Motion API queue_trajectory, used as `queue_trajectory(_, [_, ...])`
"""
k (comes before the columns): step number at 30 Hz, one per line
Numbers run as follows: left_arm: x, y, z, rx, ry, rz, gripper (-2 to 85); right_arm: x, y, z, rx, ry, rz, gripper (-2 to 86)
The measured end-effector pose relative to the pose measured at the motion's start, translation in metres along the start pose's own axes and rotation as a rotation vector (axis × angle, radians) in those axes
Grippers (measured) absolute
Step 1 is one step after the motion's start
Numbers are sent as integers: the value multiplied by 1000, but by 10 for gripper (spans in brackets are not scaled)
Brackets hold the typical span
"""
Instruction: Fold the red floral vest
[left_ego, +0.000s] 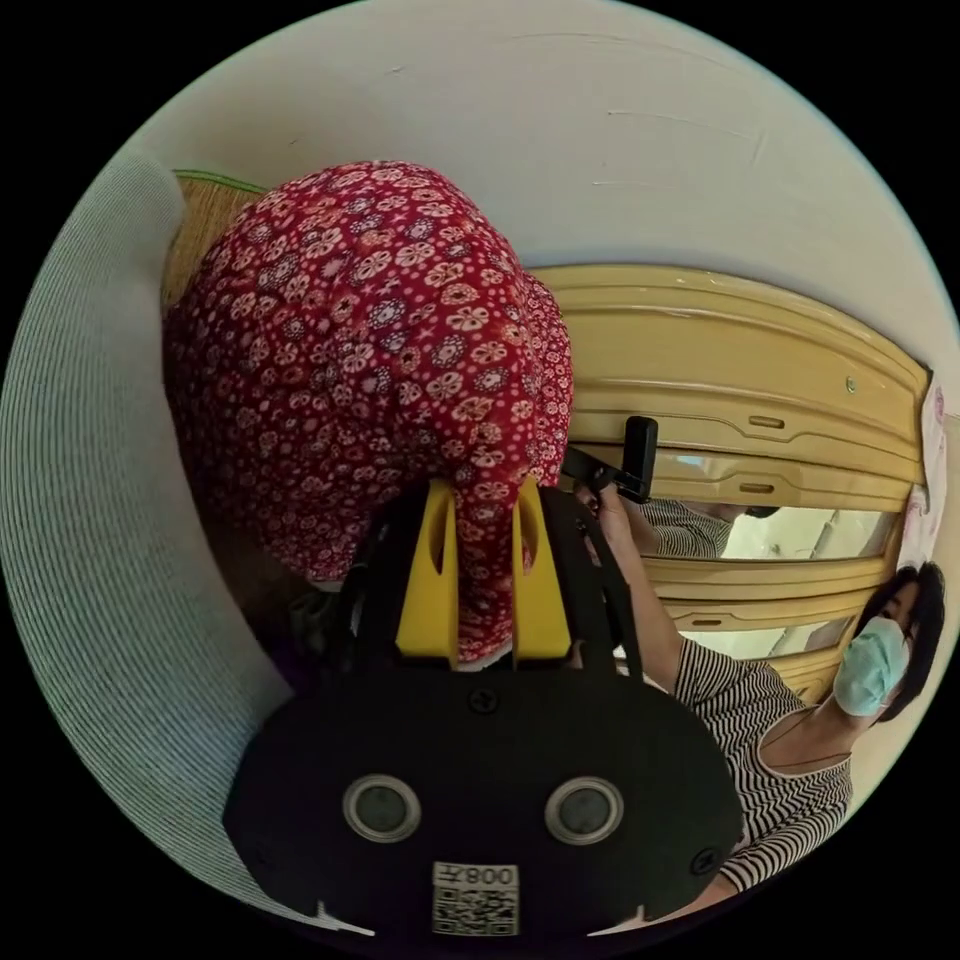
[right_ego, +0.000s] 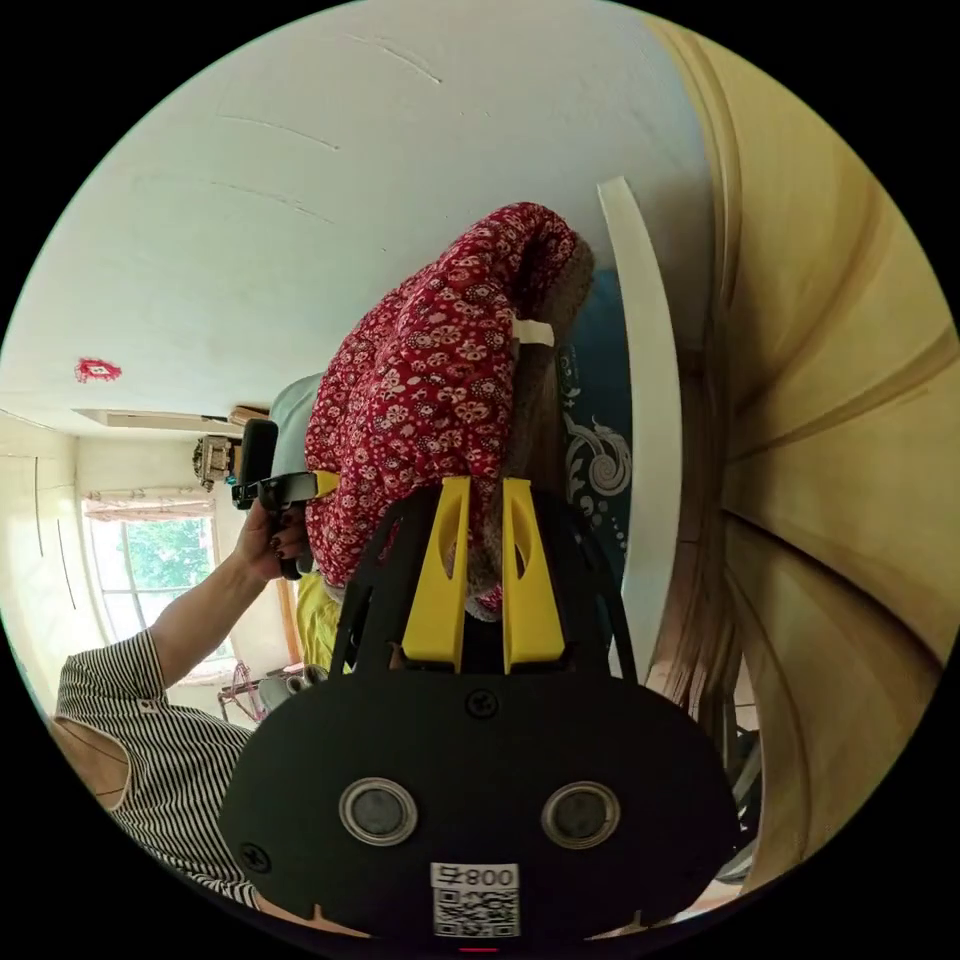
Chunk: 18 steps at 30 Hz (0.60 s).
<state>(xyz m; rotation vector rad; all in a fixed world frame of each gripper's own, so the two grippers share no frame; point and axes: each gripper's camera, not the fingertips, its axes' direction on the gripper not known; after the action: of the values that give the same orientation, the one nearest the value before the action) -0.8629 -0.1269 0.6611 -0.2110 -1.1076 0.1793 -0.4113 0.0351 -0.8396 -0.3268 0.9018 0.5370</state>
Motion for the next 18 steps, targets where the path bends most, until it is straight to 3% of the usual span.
queue_trajectory(5, [39, -21, 13, 46, 217, 119, 93, -51, -33, -78, 126, 27, -121, 59])
queue_trajectory(7, [41, -24, 18, 34, 204, 122, 100, -74, -46, -96, 141, 55, -149, 60])
queue_trajectory(13, [23, -16, 20, 35, -162, -97, 148, -91, -87, -32, -38, 163, -102, 47])
queue_trajectory(16, [47, -11, 32, -65, -410, -39, 165, -113, -104, -13, -70, 298, -135, 18])
queue_trajectory(18, [65, -3, 35, -50, -468, 31, 150, -128, -113, -15, -48, 363, -156, 11])
